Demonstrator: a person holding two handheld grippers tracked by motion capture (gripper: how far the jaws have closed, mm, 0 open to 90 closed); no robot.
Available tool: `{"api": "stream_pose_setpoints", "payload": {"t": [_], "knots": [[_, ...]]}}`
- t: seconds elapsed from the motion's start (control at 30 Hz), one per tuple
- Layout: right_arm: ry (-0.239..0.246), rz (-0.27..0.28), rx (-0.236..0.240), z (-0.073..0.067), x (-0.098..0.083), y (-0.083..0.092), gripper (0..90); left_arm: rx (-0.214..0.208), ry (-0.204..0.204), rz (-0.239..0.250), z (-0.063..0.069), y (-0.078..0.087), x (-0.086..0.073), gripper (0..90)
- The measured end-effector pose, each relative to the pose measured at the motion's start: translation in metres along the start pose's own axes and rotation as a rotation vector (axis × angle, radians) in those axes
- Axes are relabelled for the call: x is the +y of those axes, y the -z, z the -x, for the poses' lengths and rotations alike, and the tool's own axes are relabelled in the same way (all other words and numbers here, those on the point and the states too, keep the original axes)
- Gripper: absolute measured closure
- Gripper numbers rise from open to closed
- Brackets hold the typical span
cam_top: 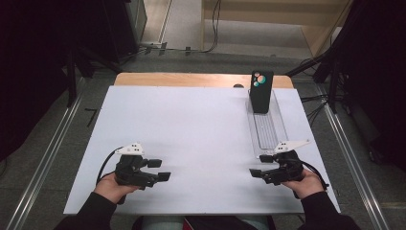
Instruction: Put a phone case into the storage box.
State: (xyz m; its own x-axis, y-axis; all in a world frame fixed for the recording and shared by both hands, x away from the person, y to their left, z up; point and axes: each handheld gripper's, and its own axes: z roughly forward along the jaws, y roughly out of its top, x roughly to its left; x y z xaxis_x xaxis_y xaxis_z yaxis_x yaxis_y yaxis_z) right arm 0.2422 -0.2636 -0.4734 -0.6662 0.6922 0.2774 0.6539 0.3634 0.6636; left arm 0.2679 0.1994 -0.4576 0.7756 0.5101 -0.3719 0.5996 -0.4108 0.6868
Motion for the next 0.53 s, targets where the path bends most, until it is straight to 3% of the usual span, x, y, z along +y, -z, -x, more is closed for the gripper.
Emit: {"api": "stream_pose_setpoints", "payload": {"t": [0.53], "knots": [[-0.003,-0.008,0.004,0.0043,-0.0022,-0.0004,23.7,-0.006,0.001,-0.014,-0.0009,-0.0007,-0.0001,31.1]]}}
